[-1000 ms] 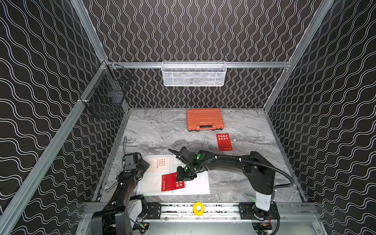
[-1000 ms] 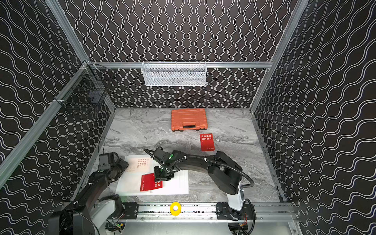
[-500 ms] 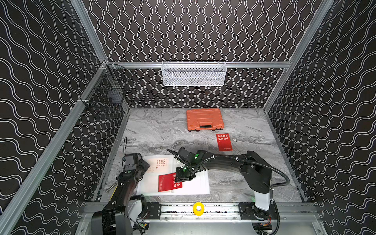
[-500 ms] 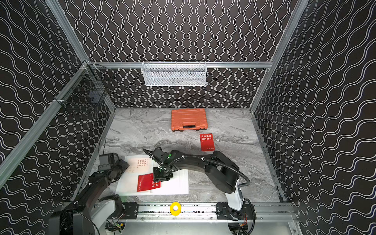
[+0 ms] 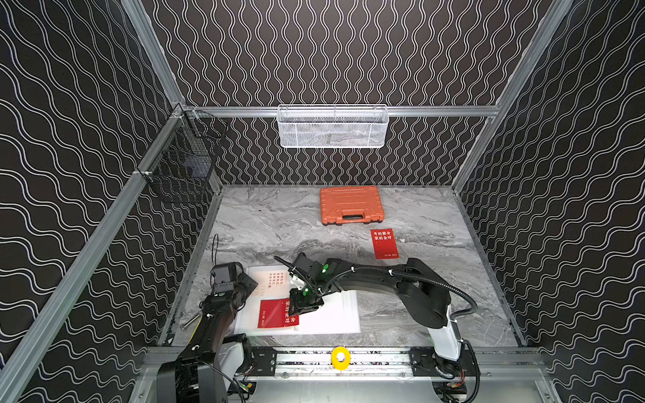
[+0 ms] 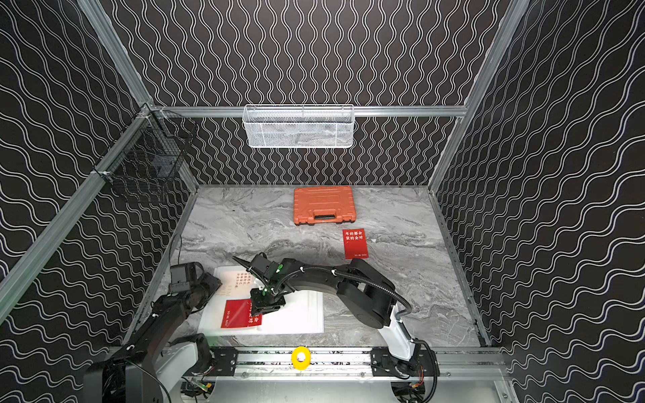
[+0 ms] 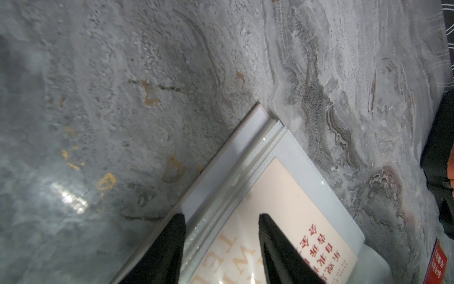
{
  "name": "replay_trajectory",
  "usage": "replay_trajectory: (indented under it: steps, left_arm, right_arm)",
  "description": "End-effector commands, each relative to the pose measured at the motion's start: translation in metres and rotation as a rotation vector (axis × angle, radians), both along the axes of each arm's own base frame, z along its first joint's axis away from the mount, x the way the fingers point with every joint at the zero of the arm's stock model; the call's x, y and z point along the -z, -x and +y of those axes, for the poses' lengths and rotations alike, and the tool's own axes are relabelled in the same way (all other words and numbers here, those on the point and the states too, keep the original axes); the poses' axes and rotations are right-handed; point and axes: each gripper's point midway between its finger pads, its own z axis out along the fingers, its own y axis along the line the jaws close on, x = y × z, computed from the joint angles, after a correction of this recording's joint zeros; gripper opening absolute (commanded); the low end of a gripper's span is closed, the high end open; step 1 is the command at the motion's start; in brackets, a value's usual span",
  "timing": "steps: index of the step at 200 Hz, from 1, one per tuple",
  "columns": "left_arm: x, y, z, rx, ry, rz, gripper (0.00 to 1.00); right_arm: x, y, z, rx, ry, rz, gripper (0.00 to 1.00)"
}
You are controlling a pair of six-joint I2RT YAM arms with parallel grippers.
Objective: Place the photos into the photo albums
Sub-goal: Insert the photo into the photo album.
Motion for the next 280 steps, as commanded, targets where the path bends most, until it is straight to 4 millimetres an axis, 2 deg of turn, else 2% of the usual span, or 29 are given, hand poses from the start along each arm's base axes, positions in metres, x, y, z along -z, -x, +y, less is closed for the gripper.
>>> replay_trajectory:
  steps: [1,54,105,146,184,235,261,268,271,280]
  left_arm:
    - [0.000,0.001,0.000,0.012,-0.008,0.007,0.53]
    - [0.002,0.001,0.001,0.010,-0.011,0.013,0.53]
    - [0.003,0.003,0.002,0.008,-0.018,0.019,0.53]
    - [0.001,0.002,0.003,0.009,-0.023,0.017,0.53]
    - [-0.008,-0.002,0.003,0.024,-0.038,-0.001,0.53]
    - [-0.043,-0.009,0.011,0.039,-0.114,-0.053,0.54]
    - [-0.049,-0.018,-0.002,0.099,-0.075,-0.082,0.53]
    - [-0.050,-0.020,-0.008,0.121,-0.069,-0.083,0.53]
    - [-0.052,-0.021,-0.011,0.132,-0.068,-0.086,0.53]
    - [-0.056,-0.026,-0.022,0.182,-0.063,-0.099,0.53]
  right_arm:
    - [-0.002,0.003,0.012,-0.027,-0.042,0.017,0.37]
    - [0.007,0.002,0.027,-0.040,-0.071,0.050,0.39]
    - [0.008,0.002,0.039,-0.056,-0.125,0.075,0.45]
    - [0.011,-0.002,0.035,-0.051,-0.131,0.081,0.54]
    - [0.002,-0.011,0.017,-0.037,-0.107,0.017,0.58]
    - [-0.021,-0.019,-0.015,-0.016,-0.054,-0.105,0.60]
    - [-0.030,-0.032,-0.034,0.031,-0.047,-0.170,0.59]
    - [-0.024,-0.038,-0.041,0.051,-0.033,-0.179,0.59]
    - [-0.034,-0.041,-0.043,0.062,-0.052,-0.194,0.59]
    - [-0.036,-0.048,-0.052,0.092,-0.055,-0.203,0.58]
